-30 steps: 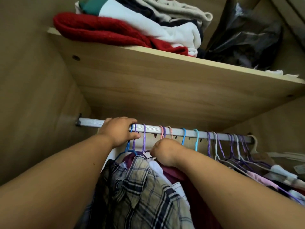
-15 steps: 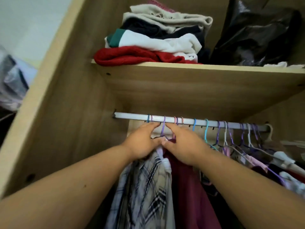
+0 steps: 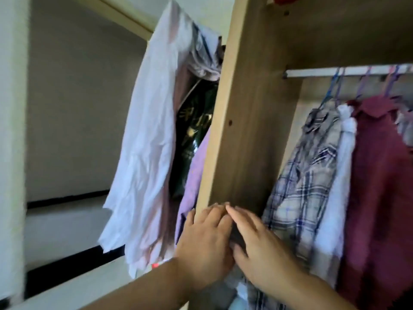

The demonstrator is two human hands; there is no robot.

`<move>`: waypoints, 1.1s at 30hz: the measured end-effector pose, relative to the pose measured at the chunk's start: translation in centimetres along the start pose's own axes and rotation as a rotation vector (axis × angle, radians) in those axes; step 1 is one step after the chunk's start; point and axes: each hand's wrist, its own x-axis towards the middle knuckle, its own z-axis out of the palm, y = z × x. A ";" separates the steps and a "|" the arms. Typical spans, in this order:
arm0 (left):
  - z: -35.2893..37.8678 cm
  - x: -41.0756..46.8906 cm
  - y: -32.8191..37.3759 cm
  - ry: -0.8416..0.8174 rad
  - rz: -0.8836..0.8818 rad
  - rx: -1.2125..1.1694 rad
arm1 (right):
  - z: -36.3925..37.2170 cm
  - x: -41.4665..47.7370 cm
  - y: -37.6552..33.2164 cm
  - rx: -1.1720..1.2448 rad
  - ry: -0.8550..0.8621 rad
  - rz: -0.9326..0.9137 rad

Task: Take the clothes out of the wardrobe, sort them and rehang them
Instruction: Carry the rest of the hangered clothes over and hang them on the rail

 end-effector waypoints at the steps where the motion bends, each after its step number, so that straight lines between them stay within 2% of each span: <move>1: 0.4 -1.9 -1.3 -0.068 -0.024 0.028 | 2.3 -0.3 -0.8 0.025 -0.081 -0.021; 4: 1.6 -7.6 -6.1 -0.320 -0.174 0.106 | 8.7 -0.4 -3.8 0.076 -0.276 -0.078; 6: 2.4 -11.1 -9.9 -0.385 -0.314 0.113 | 12.2 0.3 -6.0 0.095 -0.379 -0.102; 12: 1.9 -19.3 -21.5 -0.375 -0.672 0.143 | 21.3 7.4 -14.7 0.169 -0.519 -0.168; 16: 1.2 -22.7 -28.7 -0.401 -0.800 0.147 | 26.8 13.5 -21.0 0.205 -0.554 -0.220; 23: -4.8 -26.6 -43.2 -0.317 -1.068 0.191 | 35.0 24.4 -33.2 0.316 -0.593 -0.331; 33: -9.3 -33.0 -56.3 -0.298 -1.383 0.300 | 44.2 35.1 -46.8 0.427 -0.720 -0.567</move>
